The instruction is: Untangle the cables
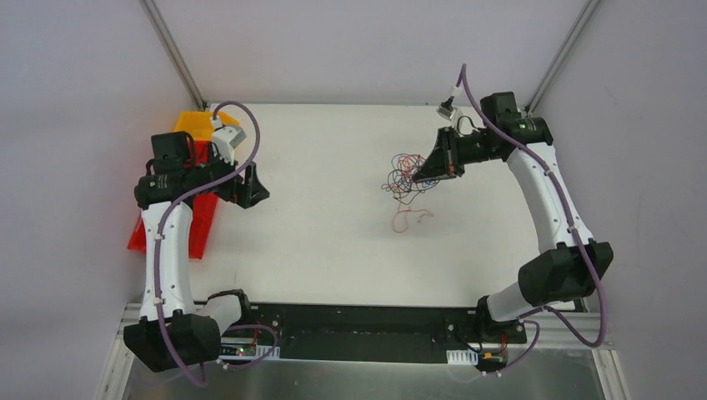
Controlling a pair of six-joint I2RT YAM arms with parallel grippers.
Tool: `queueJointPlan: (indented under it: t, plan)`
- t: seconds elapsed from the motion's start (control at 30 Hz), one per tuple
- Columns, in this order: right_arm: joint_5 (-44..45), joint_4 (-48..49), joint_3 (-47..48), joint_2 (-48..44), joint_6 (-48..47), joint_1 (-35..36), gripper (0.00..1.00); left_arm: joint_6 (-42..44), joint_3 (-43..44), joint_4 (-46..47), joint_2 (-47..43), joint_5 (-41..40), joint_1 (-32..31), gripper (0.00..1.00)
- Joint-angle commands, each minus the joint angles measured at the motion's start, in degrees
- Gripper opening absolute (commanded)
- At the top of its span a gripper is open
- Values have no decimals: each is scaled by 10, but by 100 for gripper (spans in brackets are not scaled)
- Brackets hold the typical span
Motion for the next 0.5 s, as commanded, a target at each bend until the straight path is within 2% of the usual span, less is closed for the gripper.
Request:
queueJointPlan:
  t: [0.0, 0.13, 0.23, 0.37, 0.47]
  plan:
    - [-131, 45, 39, -59, 83, 8, 0, -104, -11, 40, -6, 40, -65, 94]
    - [-49, 98, -86, -82, 78, 0, 0, -148, -54, 85, -20, 54, -103, 94]
    - [-28, 165, -176, -69, 109, -3, 0, -197, -122, 166, -37, 46, -150, 93]
    - [-18, 255, -256, -28, 173, -3, 0, -238, -195, 265, -26, -8, -285, 85]
    - [-11, 302, -290, 7, 204, -1, 0, -230, -203, 295, 18, -35, -363, 86]
